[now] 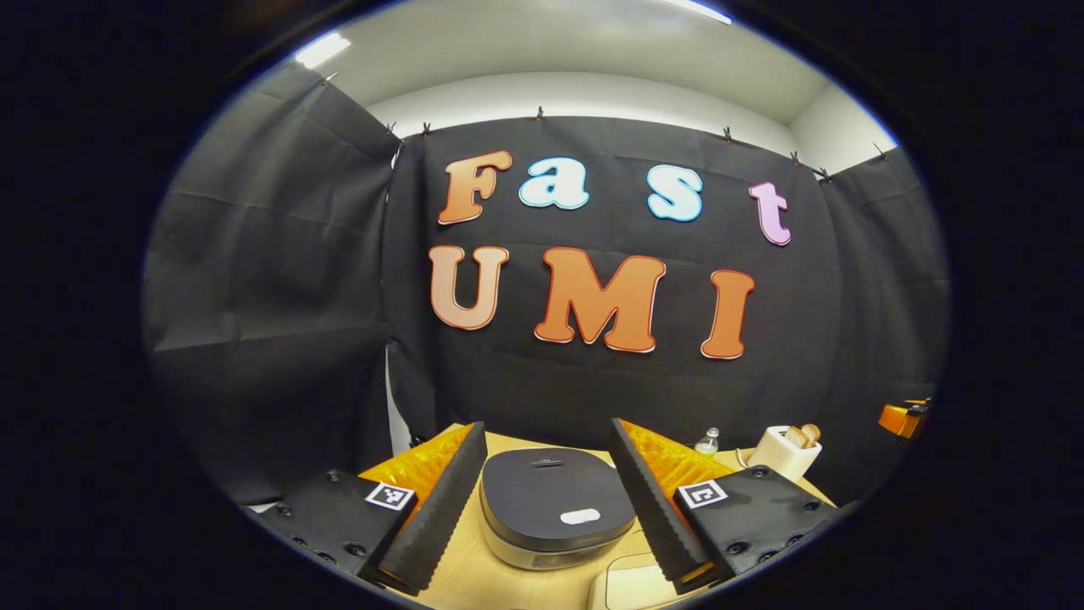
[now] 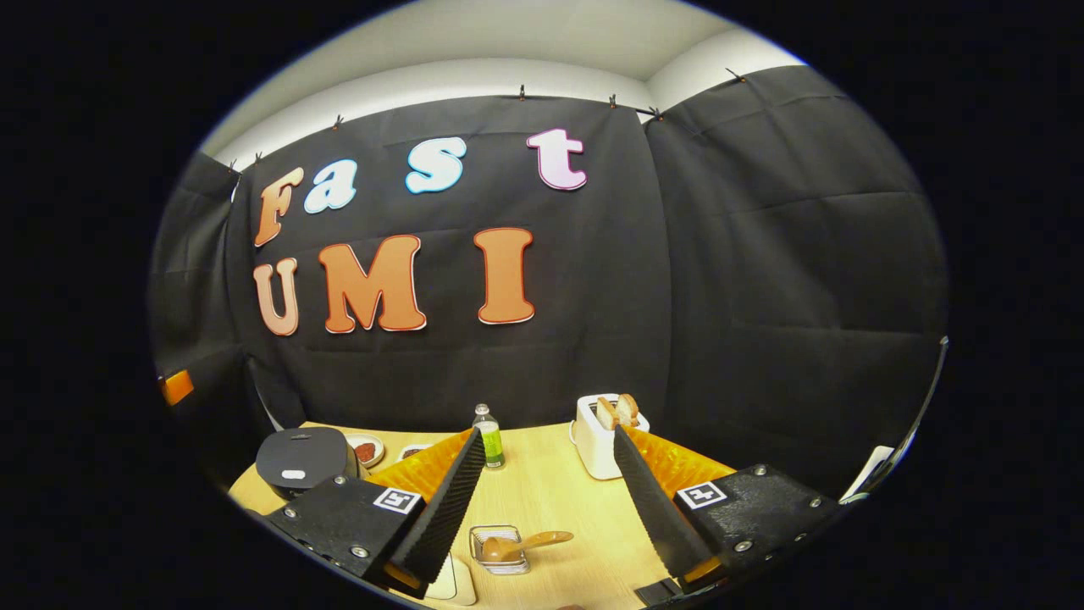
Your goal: Close the left gripper, press the button to open the rice cooker; take a wooden spoon from the chopstick holder with the right hand, scoop a spoonful of rice and pour it into the rice cooker, then put the wooden spoon back into the chopstick holder.
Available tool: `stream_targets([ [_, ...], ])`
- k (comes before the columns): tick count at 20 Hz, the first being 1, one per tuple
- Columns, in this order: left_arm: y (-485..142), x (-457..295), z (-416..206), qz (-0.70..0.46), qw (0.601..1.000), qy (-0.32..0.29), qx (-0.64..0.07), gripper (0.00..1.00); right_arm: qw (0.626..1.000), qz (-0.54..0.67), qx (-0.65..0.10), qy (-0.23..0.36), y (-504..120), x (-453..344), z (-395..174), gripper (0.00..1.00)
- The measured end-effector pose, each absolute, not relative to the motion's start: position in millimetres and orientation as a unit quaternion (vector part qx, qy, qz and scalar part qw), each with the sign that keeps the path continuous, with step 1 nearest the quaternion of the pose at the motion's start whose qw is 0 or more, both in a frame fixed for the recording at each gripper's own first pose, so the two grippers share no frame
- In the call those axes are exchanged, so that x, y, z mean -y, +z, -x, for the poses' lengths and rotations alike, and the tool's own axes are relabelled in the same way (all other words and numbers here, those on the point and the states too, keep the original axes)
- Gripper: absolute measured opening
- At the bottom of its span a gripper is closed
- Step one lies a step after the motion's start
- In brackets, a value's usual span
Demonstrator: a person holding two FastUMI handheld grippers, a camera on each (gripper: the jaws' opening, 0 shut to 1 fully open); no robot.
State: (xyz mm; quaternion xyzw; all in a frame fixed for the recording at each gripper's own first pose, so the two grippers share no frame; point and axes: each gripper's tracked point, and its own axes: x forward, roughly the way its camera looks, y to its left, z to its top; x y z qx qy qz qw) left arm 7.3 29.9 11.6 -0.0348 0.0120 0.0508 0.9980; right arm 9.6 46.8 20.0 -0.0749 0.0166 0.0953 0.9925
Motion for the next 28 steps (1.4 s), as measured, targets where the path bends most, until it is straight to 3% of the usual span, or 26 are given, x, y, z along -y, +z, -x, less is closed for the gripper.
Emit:
stream_targets([
  [11,38.1,-12.3,-12.6,0.01,0.999,0.044,0.013,0.94,0.99,0.092,0.005,0.108,31.2,-53.4,-19.9,0.94],
  [17,34.5,-9.2,-15.6,-0.004,1.0,0.023,0.006,0.62,0.989,0.095,0.002,0.115,25.5,-61.3,-20.9,0.94],
  [19,35.2,-14.6,-14.5,-0.015,0.999,0.042,0.004,0.51,0.989,0.096,0.002,0.115,25.3,-61.4,-22.8,0.94],
  [21,31.7,-8.5,-18.5,-0.011,1.0,0.025,-0.003,0.11,0.989,0.095,0.002,0.115,24.9,-62.3,-23.5,0.94],
  [22,33.0,-5.7,-16.2,-0.008,1.0,0.02,-0.004,0.05,0.989,0.095,0.002,0.115,24.9,-62.7,-23.0,0.94],
  [23,36.8,-3.2,-17.7,0.001,1.0,0.008,-0.002,0.08,0.989,0.096,0.002,0.114,24.6,-62.6,-22.8,0.94],
  [26,22.3,0.4,-28.2,-0.002,1.0,0.001,-0.016,0.0,0.989,0.094,0.0,0.11,22.6,-58.9,-23.8,0.94],
  [28,6.5,7.8,-34.9,0.003,0.999,-0.009,-0.037,0.04,0.99,0.092,-0.005,0.107,20.8,-56.7,-24.2,0.94],
])
